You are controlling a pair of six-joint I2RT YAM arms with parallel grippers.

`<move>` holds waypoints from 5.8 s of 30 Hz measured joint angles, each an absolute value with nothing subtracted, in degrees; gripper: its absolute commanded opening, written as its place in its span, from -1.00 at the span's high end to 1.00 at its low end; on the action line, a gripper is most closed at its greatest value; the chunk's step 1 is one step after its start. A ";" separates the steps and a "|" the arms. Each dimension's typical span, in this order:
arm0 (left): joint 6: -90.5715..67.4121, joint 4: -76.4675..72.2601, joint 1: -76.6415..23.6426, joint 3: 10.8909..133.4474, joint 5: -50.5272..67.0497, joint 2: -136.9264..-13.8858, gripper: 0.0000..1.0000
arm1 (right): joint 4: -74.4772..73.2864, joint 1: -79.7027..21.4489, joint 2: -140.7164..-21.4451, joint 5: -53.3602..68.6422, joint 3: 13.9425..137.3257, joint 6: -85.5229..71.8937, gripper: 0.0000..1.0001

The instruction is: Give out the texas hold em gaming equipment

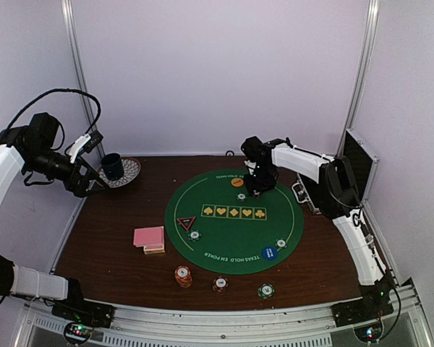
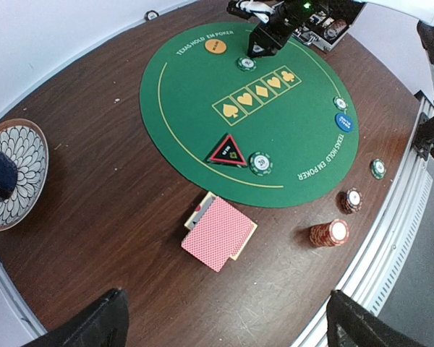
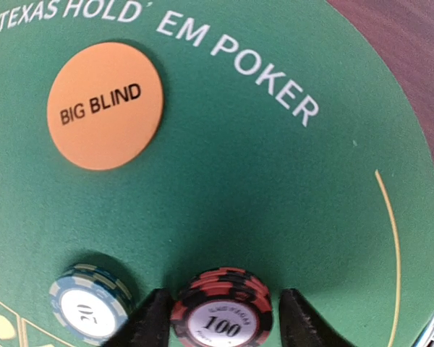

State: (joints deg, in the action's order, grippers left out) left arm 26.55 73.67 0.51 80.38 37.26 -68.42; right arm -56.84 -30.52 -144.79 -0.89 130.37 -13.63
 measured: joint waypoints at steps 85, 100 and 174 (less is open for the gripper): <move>26.85 75.02 0.51 80.38 37.17 -66.02 -0.95 | -45.36 -72.82 -116.95 4.10 85.84 -21.17 -0.08; 27.14 75.05 0.51 80.38 37.08 -66.02 -0.95 | -45.12 -72.82 -117.01 4.71 85.84 -20.93 0.31; 27.57 75.07 0.51 80.38 36.82 -65.54 -0.95 | -51.51 -59.96 -135.63 3.11 116.79 -18.41 0.31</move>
State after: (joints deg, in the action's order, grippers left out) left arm 27.57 75.07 0.51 80.38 36.82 -65.54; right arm -51.51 -59.96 -135.63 3.11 116.79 -18.41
